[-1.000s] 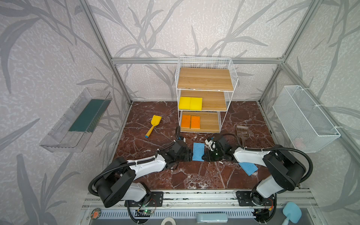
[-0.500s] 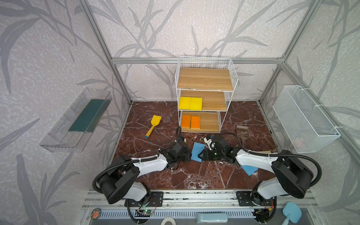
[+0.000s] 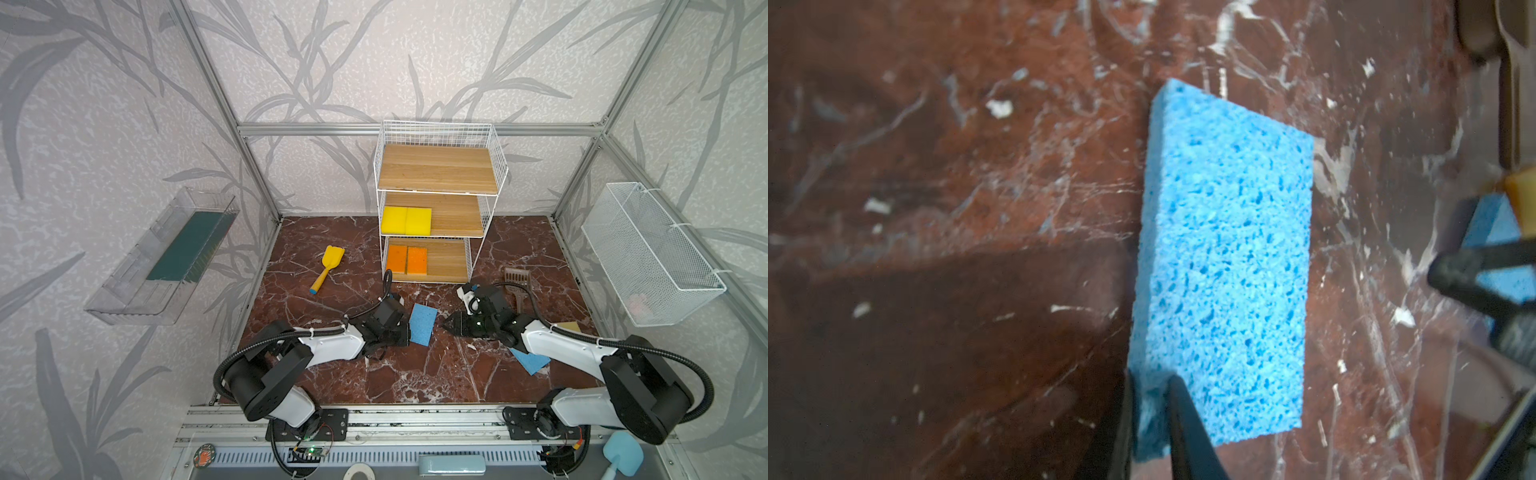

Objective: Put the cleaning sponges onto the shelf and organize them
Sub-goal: 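Grasp the blue sponge with the left gripper beside the right gripper, then lift the blue sponge with the left gripper while the right gripper draws back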

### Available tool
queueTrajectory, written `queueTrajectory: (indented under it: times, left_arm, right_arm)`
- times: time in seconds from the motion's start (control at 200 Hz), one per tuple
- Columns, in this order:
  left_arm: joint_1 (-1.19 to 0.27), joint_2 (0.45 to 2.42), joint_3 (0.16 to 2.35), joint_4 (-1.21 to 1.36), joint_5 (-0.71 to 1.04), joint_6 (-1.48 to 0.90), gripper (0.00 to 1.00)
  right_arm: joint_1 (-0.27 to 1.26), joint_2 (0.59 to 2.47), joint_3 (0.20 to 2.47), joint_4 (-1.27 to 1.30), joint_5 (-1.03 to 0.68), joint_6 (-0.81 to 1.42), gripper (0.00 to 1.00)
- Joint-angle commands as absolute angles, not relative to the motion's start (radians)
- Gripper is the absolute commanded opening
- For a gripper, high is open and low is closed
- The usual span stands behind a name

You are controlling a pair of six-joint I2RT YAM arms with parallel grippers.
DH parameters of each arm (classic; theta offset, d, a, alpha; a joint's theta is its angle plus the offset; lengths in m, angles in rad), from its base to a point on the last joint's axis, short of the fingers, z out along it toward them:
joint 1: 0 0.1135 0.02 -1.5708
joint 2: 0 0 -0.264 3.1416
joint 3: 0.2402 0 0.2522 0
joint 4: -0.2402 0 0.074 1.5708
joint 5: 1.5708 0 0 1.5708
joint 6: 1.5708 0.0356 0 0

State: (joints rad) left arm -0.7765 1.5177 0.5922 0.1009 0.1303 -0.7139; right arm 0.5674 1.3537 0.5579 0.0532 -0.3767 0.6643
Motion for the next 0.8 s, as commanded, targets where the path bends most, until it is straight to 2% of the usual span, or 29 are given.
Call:
queueTrajectory:
  times: [0.0,0.265,0.5,0.625,0.795]
  left_arm:
    - [-0.779,1.508,0.612,0.089,0.129,-0.712,0.00]
    - [-0.779,1.378,0.623,0.015,0.115,-0.708,0.00]
    - [-0.775,1.076,0.645,-0.149,-0.063,-0.666,0.00]
    - [-0.765,0.974,0.751,-0.270,-0.106,-0.608,0.00]
    - [-0.751,0.984,0.988,-0.409,-0.111,-0.512,0.00]
  right_arm:
    - [0.553,1.336,0.541,0.031,-0.387,0.643,0.43]
    - [0.497,1.317,0.516,0.032,-0.407,0.611,0.43]
    - [0.423,1.244,0.505,-0.005,-0.425,0.588,0.43]
    - [0.394,1.224,0.491,0.000,-0.441,0.585,0.43]
    - [0.390,1.247,0.478,0.030,-0.463,0.587,0.43]
